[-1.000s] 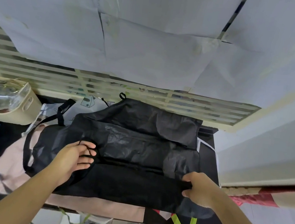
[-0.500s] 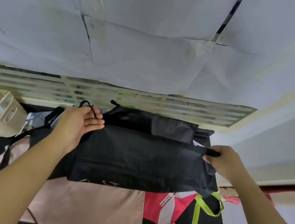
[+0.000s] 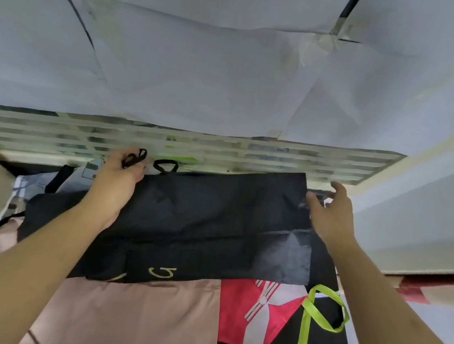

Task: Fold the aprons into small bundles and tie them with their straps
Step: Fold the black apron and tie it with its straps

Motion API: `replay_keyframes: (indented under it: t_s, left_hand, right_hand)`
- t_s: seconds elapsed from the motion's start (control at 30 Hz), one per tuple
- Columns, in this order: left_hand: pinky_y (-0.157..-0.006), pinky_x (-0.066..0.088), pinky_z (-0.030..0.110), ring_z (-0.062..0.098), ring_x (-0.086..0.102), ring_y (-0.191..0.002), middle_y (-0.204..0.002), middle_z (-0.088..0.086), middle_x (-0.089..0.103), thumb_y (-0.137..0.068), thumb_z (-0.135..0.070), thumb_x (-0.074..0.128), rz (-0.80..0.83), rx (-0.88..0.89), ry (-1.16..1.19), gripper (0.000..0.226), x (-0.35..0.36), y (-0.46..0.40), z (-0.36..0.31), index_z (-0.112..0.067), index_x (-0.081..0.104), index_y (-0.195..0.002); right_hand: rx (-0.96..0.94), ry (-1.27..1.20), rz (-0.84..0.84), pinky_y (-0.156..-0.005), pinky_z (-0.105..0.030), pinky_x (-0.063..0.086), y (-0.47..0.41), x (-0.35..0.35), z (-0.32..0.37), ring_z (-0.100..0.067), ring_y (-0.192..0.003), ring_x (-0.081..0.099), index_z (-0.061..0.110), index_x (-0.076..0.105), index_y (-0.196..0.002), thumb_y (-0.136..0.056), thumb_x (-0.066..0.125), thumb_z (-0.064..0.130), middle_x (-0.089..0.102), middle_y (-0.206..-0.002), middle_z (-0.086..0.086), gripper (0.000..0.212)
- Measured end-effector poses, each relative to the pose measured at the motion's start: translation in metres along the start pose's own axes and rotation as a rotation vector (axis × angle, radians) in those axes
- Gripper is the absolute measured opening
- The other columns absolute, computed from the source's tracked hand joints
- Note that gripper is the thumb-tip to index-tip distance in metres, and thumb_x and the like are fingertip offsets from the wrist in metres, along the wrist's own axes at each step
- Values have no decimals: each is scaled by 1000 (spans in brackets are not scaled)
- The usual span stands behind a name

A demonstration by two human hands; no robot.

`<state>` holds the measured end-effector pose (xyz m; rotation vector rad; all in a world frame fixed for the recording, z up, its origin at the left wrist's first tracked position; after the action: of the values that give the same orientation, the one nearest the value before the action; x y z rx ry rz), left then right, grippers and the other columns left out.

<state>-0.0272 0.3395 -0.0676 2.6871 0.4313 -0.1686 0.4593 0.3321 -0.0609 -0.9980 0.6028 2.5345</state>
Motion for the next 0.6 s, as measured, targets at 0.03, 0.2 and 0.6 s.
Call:
replay_keyframes:
  t_s: [0.03, 0.2, 0.6]
  left_hand:
    - [-114, 47, 42, 12, 60, -128, -136, -5, 63, -100, -19, 66, 12, 24, -58, 41, -3, 3, 7, -34, 57, -137]
    - [-82, 50, 3, -8, 60, -116, -145, -7, 48, -95, 1, 69, -76, 225, -273, 64, -25, 48, -2, -34, 44, -143]
    - [-71, 61, 47, 39, 74, -68, -68, 17, 74, -97, -20, 64, -285, -555, -255, 28, -113, 139, 166, 3, 72, -83]
  right_hand:
    - [138, 16, 35, -97, -43, 51, 5, 6, -25, -29, -123, 58, 16, 37, -153, -99, 65, 42, 53, -144, -12, 66]
    - [321, 201, 250, -83, -40, 51, 62, 33, -116, -30, -92, 63, 11, 56, -121, -92, 72, 26, 66, -104, -11, 37]
    - [523, 29, 296, -56, -45, 63, 97, 56, -159, -39, -69, 75, 16, 48, -130, -98, 72, 16, 73, -90, -23, 40]
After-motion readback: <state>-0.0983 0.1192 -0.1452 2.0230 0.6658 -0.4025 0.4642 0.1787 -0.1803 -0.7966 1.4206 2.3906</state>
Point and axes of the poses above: each hand's wrist, its own y-axis away from the middle knuckle, its own x-axis out of the palm, z = x × y, the point moved 10 cm from there along -y, towards the middle knuckle
